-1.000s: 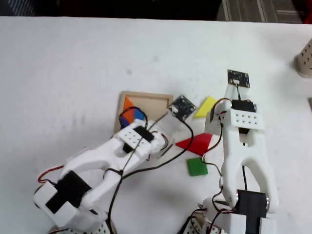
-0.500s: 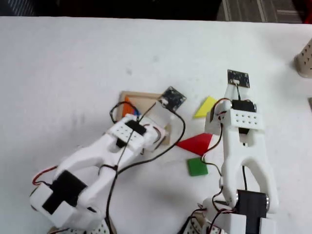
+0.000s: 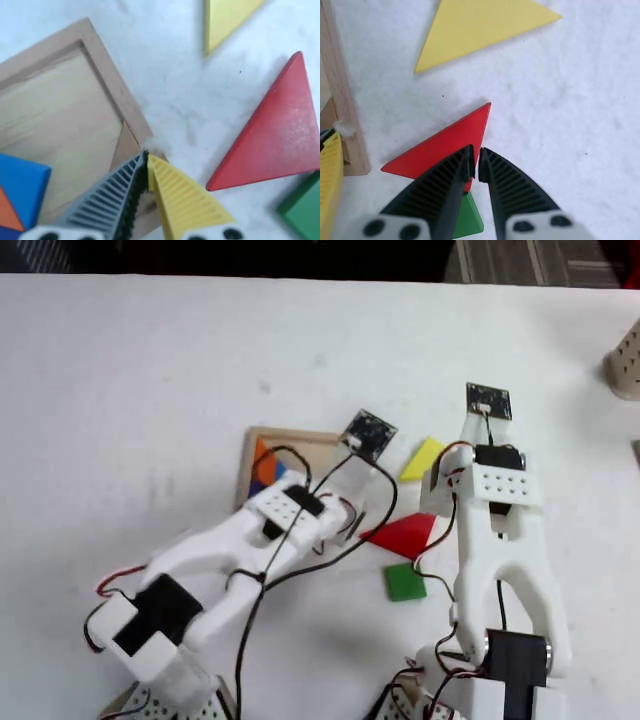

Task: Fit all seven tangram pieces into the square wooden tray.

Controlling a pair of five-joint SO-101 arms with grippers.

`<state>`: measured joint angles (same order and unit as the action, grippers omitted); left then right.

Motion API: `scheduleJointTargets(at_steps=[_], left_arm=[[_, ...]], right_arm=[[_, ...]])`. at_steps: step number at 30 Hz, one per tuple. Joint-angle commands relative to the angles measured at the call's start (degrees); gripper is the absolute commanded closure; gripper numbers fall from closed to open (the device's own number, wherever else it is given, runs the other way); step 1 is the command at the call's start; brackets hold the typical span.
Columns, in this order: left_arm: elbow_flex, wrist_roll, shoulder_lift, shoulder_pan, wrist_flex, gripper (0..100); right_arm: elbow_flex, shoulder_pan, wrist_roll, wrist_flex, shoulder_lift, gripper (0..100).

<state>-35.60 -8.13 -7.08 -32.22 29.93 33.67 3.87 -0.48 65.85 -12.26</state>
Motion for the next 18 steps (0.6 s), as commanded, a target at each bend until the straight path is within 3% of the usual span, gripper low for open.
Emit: scheduleJointTargets(at_steps=[1,10,18], left_arm=[[4.0,1.8,-0.5,1.1,6.5,98],[4.3,4.8,1.6,5.0,13.0,98],[4.3,5.5,4.7,7.3,13.1,98]], right_arm=[[-0.2,-0.6,0.9,-0.8,-2.5,98.1],[-0.2,-0.6,0.9,-0.8,-2.5,98.1],[-0.2,-0.6,0.9,-0.8,-2.5,98.1]])
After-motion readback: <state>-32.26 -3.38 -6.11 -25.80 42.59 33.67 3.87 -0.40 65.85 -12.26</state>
